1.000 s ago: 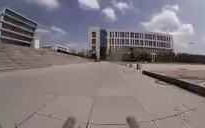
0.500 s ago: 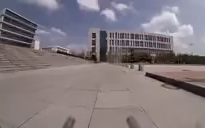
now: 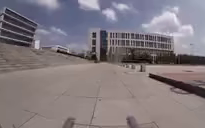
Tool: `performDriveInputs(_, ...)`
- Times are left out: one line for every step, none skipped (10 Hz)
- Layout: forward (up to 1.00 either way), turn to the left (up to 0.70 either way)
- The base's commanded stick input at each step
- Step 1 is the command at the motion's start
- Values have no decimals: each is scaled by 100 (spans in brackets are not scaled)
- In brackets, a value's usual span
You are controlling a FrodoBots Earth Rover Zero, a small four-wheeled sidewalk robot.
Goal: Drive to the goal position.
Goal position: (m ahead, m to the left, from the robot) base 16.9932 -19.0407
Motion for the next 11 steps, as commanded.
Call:
performDriveInputs(70, 1)
performDriveInputs(70, 1)
performDriveInputs(70, 1)
performDriveInputs(70, 1)
performDriveInputs(70, 1)
performDriveInputs(70, 1)
performDriveInputs(70, 1)
performDriveInputs(70, -1)
performDriveInputs(70, -22)
performDriveInputs(70, -22)
performDriveInputs(70, -22)
